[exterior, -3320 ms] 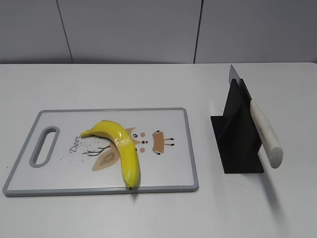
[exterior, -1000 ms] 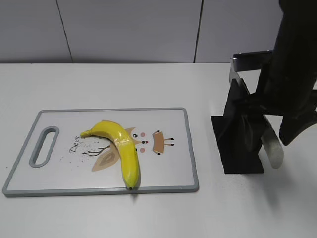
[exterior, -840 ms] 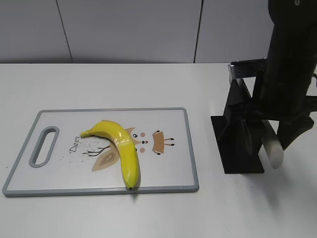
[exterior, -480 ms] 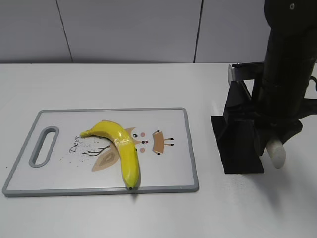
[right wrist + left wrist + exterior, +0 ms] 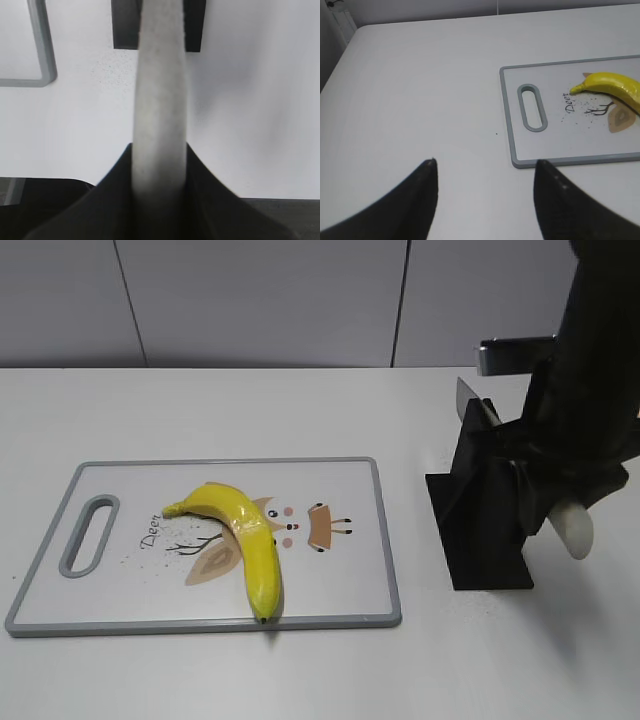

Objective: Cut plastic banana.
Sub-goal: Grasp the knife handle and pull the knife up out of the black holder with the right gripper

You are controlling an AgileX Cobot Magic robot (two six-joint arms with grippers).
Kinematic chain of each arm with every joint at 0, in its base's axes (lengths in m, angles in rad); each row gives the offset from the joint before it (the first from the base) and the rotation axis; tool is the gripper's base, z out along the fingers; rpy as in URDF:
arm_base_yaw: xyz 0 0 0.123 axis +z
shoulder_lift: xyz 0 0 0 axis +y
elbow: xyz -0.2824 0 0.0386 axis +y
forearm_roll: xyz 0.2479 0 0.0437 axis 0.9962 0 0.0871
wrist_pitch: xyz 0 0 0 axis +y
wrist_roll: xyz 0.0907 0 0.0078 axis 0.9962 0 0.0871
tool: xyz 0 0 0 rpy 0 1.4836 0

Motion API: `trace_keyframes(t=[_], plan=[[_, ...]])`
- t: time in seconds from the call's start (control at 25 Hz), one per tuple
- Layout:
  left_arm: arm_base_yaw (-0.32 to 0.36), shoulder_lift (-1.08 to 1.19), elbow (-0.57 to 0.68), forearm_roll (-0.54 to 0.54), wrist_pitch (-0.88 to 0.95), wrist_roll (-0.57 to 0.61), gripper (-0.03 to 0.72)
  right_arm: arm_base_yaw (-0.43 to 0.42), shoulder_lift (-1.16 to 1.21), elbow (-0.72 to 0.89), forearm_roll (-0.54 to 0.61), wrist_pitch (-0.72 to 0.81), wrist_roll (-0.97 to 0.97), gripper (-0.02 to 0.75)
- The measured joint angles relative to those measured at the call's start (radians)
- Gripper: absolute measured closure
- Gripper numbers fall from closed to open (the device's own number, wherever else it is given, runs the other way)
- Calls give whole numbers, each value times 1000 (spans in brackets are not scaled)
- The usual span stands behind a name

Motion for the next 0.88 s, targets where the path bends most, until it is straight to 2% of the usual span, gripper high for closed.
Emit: trace_keyframes(t=[0.4, 0.88], plan=[[0, 0, 0, 0, 0, 0, 102, 1, -168, -1, -56, 1, 15, 549], [0, 0, 0, 0, -1, -3, 176, 3, -254, -106, -76, -13, -43, 549]])
